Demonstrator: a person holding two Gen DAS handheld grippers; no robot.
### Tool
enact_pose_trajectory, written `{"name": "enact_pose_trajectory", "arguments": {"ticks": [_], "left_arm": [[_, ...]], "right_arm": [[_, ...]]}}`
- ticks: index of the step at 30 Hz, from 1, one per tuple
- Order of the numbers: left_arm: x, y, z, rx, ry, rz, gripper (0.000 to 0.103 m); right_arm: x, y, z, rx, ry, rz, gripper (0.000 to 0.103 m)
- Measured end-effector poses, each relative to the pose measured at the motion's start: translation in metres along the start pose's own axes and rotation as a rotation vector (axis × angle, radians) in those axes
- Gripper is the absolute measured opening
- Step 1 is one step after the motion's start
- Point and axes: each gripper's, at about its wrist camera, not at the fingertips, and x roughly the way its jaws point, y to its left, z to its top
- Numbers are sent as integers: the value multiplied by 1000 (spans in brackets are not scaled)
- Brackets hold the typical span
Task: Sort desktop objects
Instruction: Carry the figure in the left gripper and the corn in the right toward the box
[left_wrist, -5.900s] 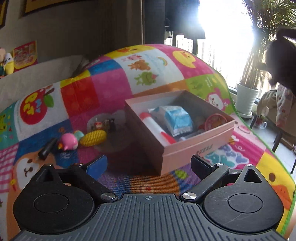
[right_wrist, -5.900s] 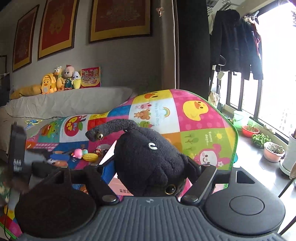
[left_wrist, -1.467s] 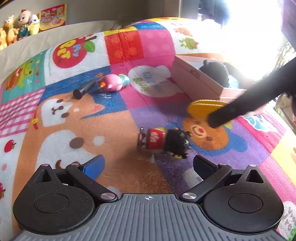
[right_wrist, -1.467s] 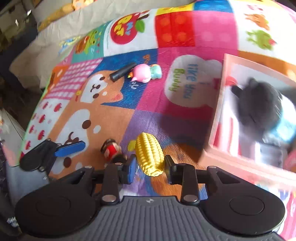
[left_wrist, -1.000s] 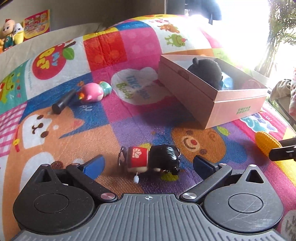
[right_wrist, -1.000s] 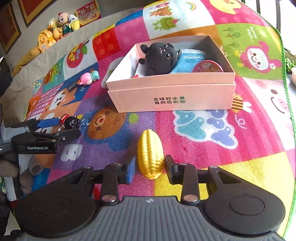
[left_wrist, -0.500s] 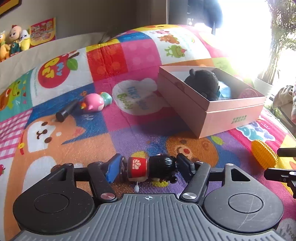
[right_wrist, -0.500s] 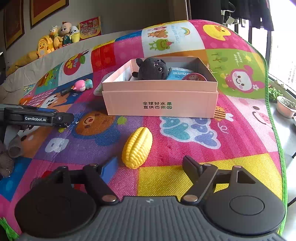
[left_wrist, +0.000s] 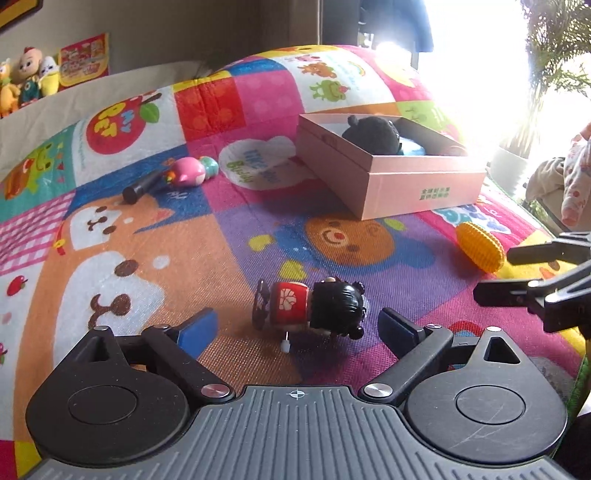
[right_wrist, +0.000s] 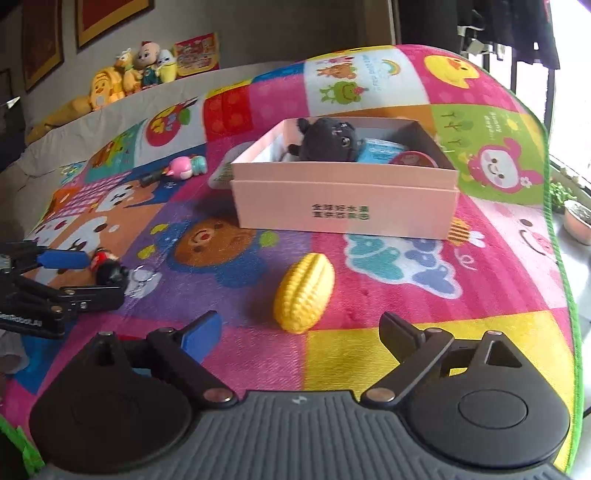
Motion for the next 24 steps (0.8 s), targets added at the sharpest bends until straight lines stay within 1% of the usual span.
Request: {"name": "enact_pose_trajectory", "arguments": {"ticks": [2, 5, 7, 8, 10, 12, 13, 17, 21, 22, 23, 24], "left_arm": [[2, 4, 0, -25, 9, -4, 97], [2, 6, 0, -37, 12, -12, 98], [2, 7, -1, -43, 5, -19, 99], [1, 8, -1, -49, 3, -22, 99], [2, 10, -1, -62, 4, -28, 99], [2, 11, -1, -72, 2, -30, 99], [2, 11, -1, -75, 0, -31, 100], [1, 12, -2, -79, -2, -33, 100], [1, 12, -1, -79, -3, -33, 100], [1, 12, -1, -79, -3, -32, 100], [1, 12, -2, -78, -3, -30, 100], [1, 12, -1, -77, -3, -28, 100]], "right_arm": [[1, 10, 1, -9, 10, 53, 92], [0, 21, 4, -33, 14, 134, 92], [-5, 27, 7, -65, -16, 152, 92], [-9, 28, 8, -81, -38, 141, 92], [-11, 29, 12, -100, -58, 88, 92], [-4, 25, 17, -85, -33, 16, 92], [1, 21, 19, -57, -12, -14, 92], [14, 11, 16, 20, 16, -62, 92], [22, 5, 16, 64, 28, -75, 91], [22, 4, 17, 72, 28, -77, 89], [22, 3, 17, 75, 24, -82, 82], [22, 3, 17, 75, 18, -86, 78]]}}
